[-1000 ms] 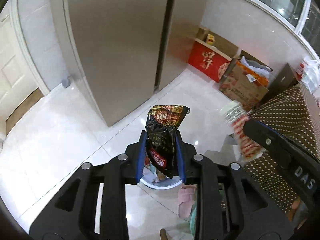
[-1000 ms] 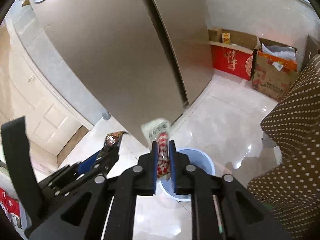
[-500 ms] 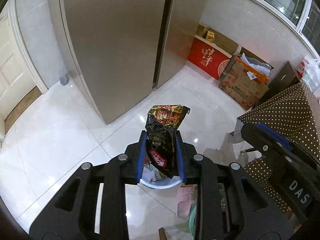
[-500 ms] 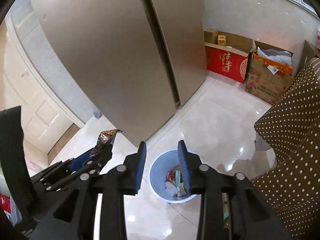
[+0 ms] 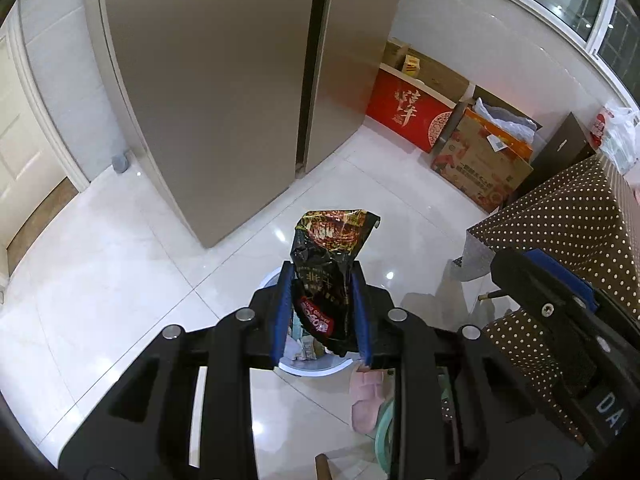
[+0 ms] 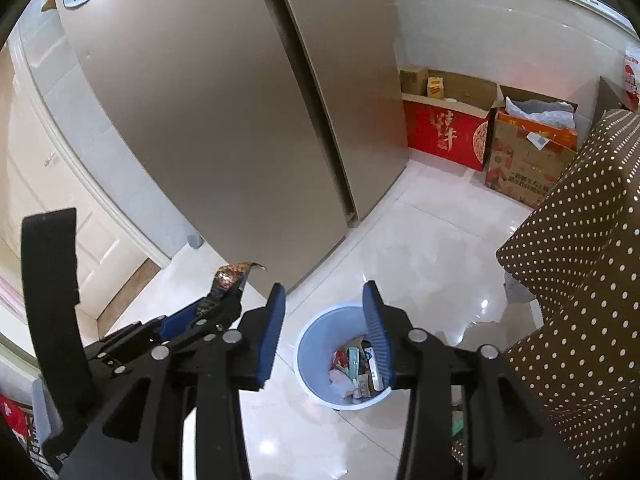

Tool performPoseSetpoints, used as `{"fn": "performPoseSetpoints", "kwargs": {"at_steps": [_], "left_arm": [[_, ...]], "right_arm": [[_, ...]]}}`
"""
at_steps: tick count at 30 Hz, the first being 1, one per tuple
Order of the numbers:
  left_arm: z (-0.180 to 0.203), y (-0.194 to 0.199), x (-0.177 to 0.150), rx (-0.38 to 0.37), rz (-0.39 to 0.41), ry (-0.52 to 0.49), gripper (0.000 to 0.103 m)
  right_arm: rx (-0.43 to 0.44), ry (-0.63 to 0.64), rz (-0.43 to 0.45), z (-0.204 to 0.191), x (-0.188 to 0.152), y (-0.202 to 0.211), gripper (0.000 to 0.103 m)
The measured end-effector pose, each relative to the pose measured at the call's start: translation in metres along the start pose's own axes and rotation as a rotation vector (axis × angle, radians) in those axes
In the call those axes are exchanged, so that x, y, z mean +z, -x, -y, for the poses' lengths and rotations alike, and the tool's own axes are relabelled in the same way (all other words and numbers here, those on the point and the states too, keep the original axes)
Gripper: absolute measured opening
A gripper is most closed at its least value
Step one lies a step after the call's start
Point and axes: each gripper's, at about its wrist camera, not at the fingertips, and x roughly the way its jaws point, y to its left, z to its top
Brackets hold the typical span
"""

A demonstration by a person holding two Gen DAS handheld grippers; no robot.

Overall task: Collect trash
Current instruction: 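Open the right tool over the bin while the left tool releases the dark wrapper, then move both tools back over the table toward the newspaper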

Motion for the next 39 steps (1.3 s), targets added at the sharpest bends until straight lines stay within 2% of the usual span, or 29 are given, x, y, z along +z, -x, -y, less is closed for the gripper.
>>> {"fn": "performPoseSetpoints", "kwargs": {"at_steps": [4, 6, 8, 18, 27, 31, 33, 39], "left_arm": [[0.003, -0.002, 0.003, 0.005, 0.004, 0.009, 0.037], [0.002, -0.002, 0.005, 0.009, 0.010, 0.021, 0.055], [0.000, -0.002, 0.008, -0.004, 0.010, 0.045, 0.061], [0.015, 0.011, 0.009, -0.004, 0.026, 0.026, 0.064], [0.045, 0.048, 0.011, -0.028, 0.086, -0.022, 0.065], [0.074, 0.070, 0.010, -0.051, 0.124, -0.073, 0.065], [0.092, 0.082, 0.009, -0.063, 0.144, -0.110, 0.065], [0.168, 0.116, -0.001, -0.135, 0.192, -0.245, 0.067]], "right_arm": [[0.001, -0.010, 0.020, 0.002, 0.003, 0.003, 0.041], [0.001, -0.018, 0.030, 0.004, 0.005, 0.005, 0.041], [-0.001, -0.021, 0.033, 0.007, 0.007, 0.007, 0.042], [-0.015, -0.043, 0.036, 0.023, 0.007, 0.018, 0.044], [-0.038, -0.045, 0.109, 0.044, 0.014, 0.065, 0.047], [-0.064, -0.058, 0.156, 0.066, 0.015, 0.101, 0.047], [-0.109, -0.071, 0.167, 0.078, 0.015, 0.118, 0.049], [-0.182, -0.133, 0.222, 0.127, 0.005, 0.176, 0.051]]}}
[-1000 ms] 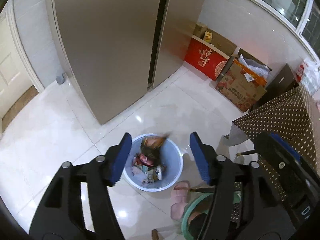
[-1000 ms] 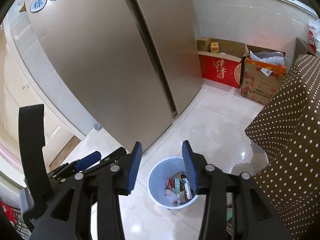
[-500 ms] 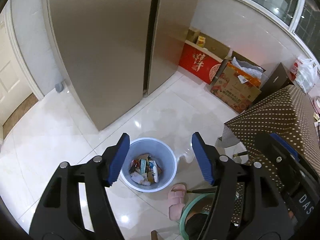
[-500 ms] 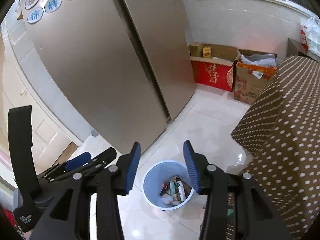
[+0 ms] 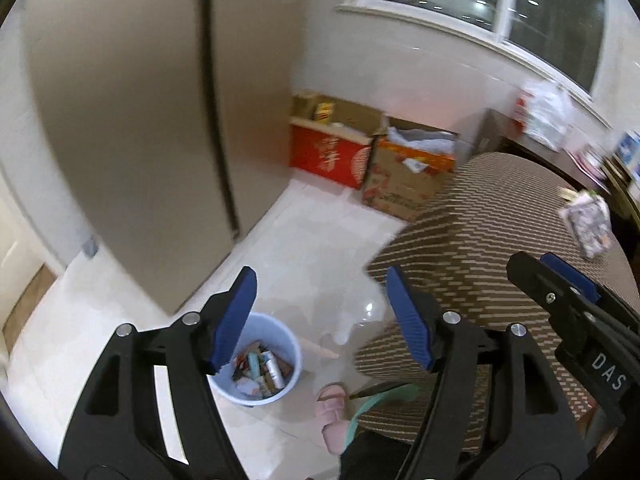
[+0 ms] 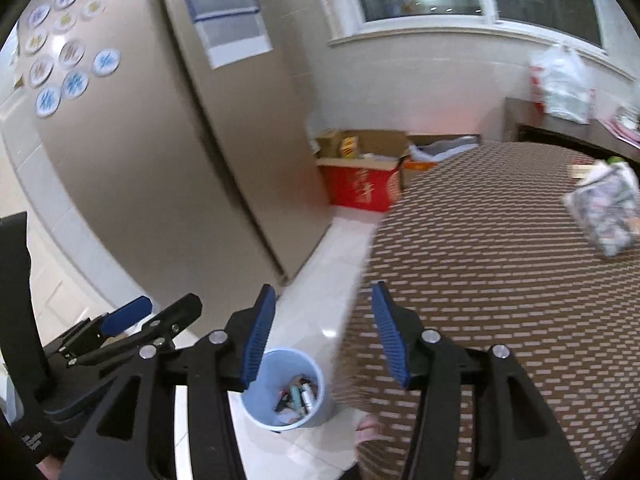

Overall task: Collect trash
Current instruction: 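Move both tools back over the table toward the newspaper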

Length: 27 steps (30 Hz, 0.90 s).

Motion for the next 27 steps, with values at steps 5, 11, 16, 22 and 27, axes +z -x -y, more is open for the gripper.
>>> {"fn": "performPoseSetpoints", "kwargs": {"at_steps": [5, 11, 16, 22, 27], "left_arm": [[0.073, 0.014, 0.007, -0.088, 0.025, -0.117, 0.070], [0.180, 0.025, 0.004, -0.195, 0.057, -0.309, 0.072], [0.264, 0.025, -0.011, -0.242, 0.097, -0.484, 0.072], [0.343, 0.005, -0.025, -0.212, 0.122, -0.665, 0.072], [0.384, -0.015, -0.032, -0.179, 0.137, -0.757, 0.072]], "right_arm": [[-0.087, -0.064, 0.046, 0.068, 0.002, 0.042, 0.053], [-0.224, -0.152, 0.078, 0.153, -0.005, 0.084, 0.054], [-0.352, -0.237, 0.079, 0.228, -0.016, 0.113, 0.055], [-0.417, -0.298, 0.070, 0.289, -0.026, 0.124, 0.059], [-0.425, -0.321, 0.069, 0.318, -0.031, 0.122, 0.059]]}}
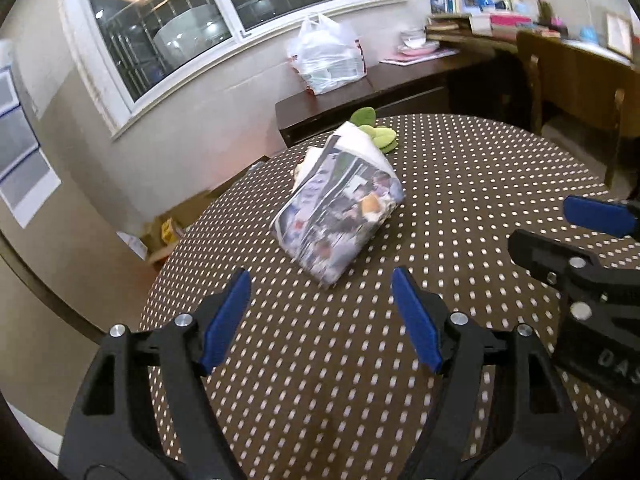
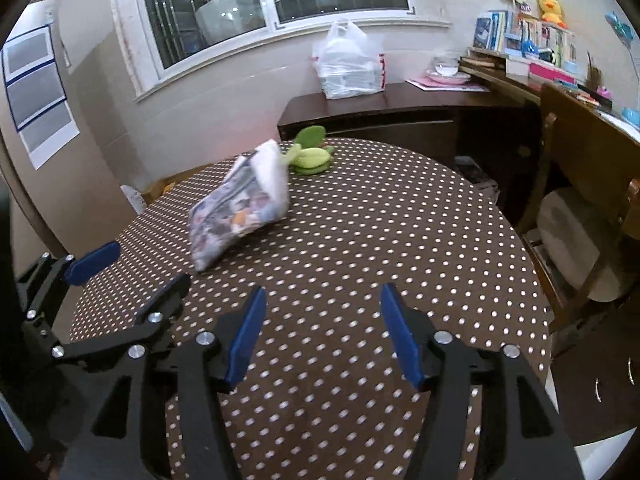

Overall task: Collect trash
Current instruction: 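Move both tools back over the table toward the newspaper, then grasp the folded newspaper with the left tool and lift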

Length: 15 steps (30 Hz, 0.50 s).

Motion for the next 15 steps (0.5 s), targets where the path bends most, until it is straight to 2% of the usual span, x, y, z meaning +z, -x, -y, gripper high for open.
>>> {"fn": "performPoseSetpoints", "kwargs": {"at_steps": [5, 8, 15], "left_arm": [[0.023, -0.020, 0.009, 0.020, -0.019, -0.086, 0.072], [0.034, -0.031, 0.015, 0.067, -0.018, -0.137, 0.072], [0.034, -0.051, 0.034, 0.111, -0.020, -0.147, 0.072]], "right_arm": [[0.006, -0.036, -0.004, 0.015, 0.011, -0.017, 0.060], [0.003, -0.045, -0.007, 0.018, 0.020, -0.027, 0.060], [0.005, -0.031, -0.016, 0.017, 0.036, -0.044, 0.061]]}}
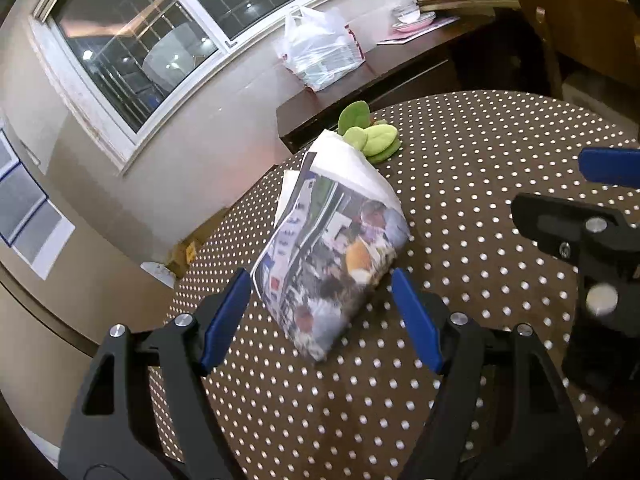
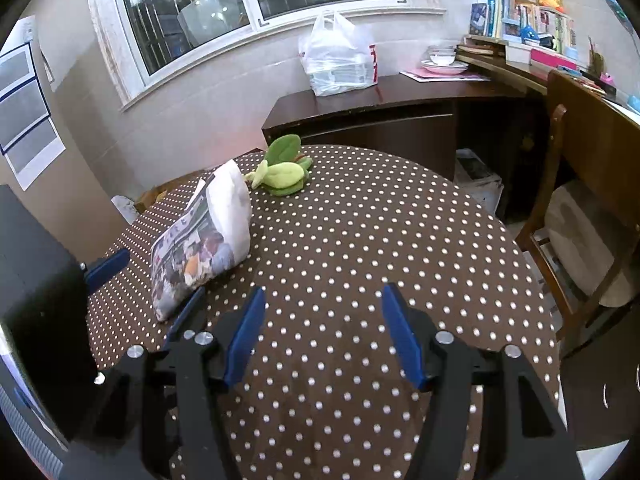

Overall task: Collect trash
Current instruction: 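Grasp the folded newspaper with the left tool and lift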

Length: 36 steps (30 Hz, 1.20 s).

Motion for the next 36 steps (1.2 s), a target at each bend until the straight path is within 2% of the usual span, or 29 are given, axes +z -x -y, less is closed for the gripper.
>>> {"fn": "performPoseSetpoints", "kwargs": {"at_steps": [4, 7, 8, 9, 12, 13, 19, 22, 26, 28, 29, 30, 31, 33, 36], "left_arm": [[-0.003, -0.008, 0.006, -0.024, -0.004, 0.005, 0.072], [-0.005, -0.012, 0.010, -0.043, -0.006, 0.003, 0.063], [-0.008, -0.015, 0.011, -0.048, -0.012, 0.011, 0.053], [-0.010, -0.017, 0.012, -0.059, -0.020, 0.020, 0.038], [-0.023, -0.024, 0.012, -0.097, -0.055, 0.082, 0.010], [-0.033, -0.024, 0.011, -0.123, -0.046, 0.120, 0.005], [-0.087, -0.015, 0.000, -0.164, -0.001, 0.320, 0.001], [-0.106, -0.014, -0.001, -0.159, 0.023, 0.382, 0.000], [-0.113, -0.018, -0.005, -0.203, 0.011, 0.403, 0.001], [-0.107, -0.021, -0.009, -0.230, 0.008, 0.383, 0.004], [-0.102, -0.023, -0.010, -0.223, 0.002, 0.363, 0.019], [-0.097, -0.023, -0.011, -0.203, 0.002, 0.339, 0.054], [-0.088, -0.020, -0.012, -0.164, 0.026, 0.298, 0.068], [-0.077, -0.014, -0.013, -0.126, 0.071, 0.239, 0.071], [-0.059, -0.016, -0.010, -0.101, 0.062, 0.170, 0.071]], "right_arm": [[0.001, -0.001, -0.002, 0.000, 0.005, -0.007, 0.061], [0.005, -0.002, -0.002, -0.002, 0.009, -0.011, 0.061], [0.008, 0.002, 0.001, -0.004, 0.010, -0.012, 0.061], [0.011, 0.006, 0.007, -0.006, 0.011, -0.012, 0.061], [0.016, 0.015, 0.010, -0.011, 0.015, -0.012, 0.061], [0.017, 0.020, 0.012, -0.013, 0.017, -0.013, 0.061], [0.024, 0.064, 0.012, -0.028, 0.028, -0.016, 0.062], [0.033, 0.069, 0.014, -0.035, 0.031, -0.018, 0.062], [0.048, 0.068, 0.008, -0.045, 0.030, -0.026, 0.062], [0.046, 0.057, 0.017, -0.046, 0.029, -0.026, 0.062], [0.041, 0.045, 0.027, -0.045, 0.028, -0.025, 0.062], [0.038, 0.034, 0.032, -0.044, 0.028, -0.024, 0.062], [0.039, 0.026, 0.034, -0.042, 0.027, -0.023, 0.062], [0.039, 0.016, 0.033, -0.039, 0.026, -0.021, 0.062], [0.032, 0.016, 0.026, -0.035, 0.023, -0.021, 0.062]]}}
